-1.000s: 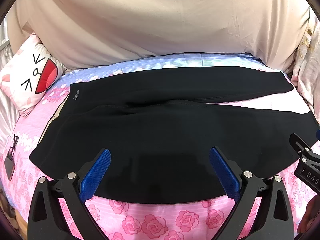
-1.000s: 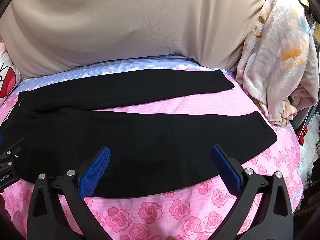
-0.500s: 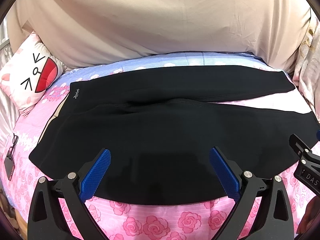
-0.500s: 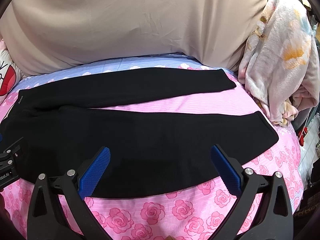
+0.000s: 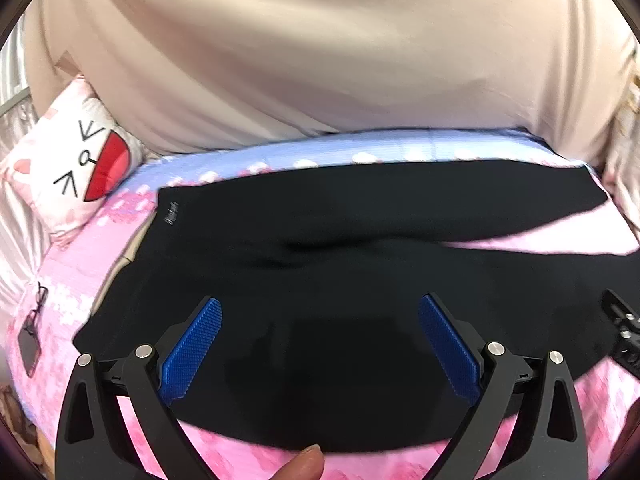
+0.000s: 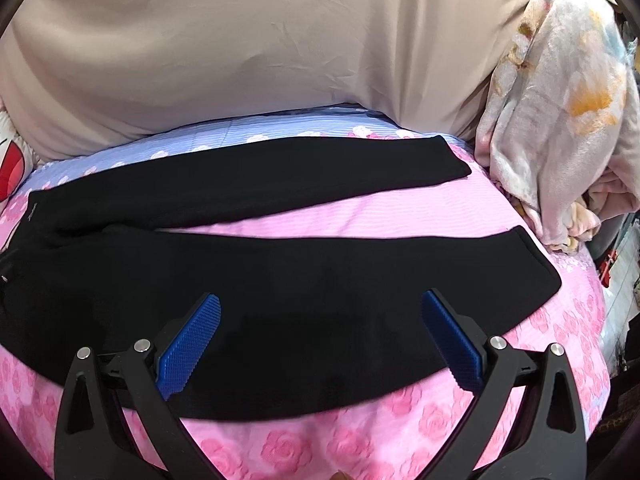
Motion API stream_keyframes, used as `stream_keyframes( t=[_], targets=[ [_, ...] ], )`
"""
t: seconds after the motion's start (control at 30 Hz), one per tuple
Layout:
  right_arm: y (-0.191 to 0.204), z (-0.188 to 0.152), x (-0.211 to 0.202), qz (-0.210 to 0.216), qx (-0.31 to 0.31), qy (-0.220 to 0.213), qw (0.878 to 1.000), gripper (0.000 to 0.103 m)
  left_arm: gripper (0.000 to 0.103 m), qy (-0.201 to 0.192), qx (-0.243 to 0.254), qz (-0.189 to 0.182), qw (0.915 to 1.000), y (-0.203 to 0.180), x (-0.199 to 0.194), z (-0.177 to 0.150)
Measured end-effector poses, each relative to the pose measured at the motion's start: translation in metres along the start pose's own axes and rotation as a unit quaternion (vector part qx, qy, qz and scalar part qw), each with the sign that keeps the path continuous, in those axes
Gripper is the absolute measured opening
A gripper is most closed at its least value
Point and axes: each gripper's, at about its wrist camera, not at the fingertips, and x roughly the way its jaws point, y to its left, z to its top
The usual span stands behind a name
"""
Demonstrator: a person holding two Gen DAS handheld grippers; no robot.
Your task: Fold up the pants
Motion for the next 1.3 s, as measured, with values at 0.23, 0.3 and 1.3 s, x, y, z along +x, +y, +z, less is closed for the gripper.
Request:
stream_keyframes(
  t=[0.23,0.3,1.3],
  targets=[
    [-0.077,0.074,0.055,0.032,0.011,-0.027,0.999,0.098,0.097,0.0,-0.019,0.028,0.9994,0.032,0.032,0.034],
    [-0.106,0.104,0.087,0.028,-0.004,-0.026,0.999,0.098,0.097,-0.002,-0.025,0.034,0.9991,0.04,0.041,0.043],
    [-0.254,0.205,0.312,0.04,-0.036,0.051,0.997,0.024,0.098,0.027,-0.133,0.153,0.9789,0.249,0.174,0.131]
  ],
)
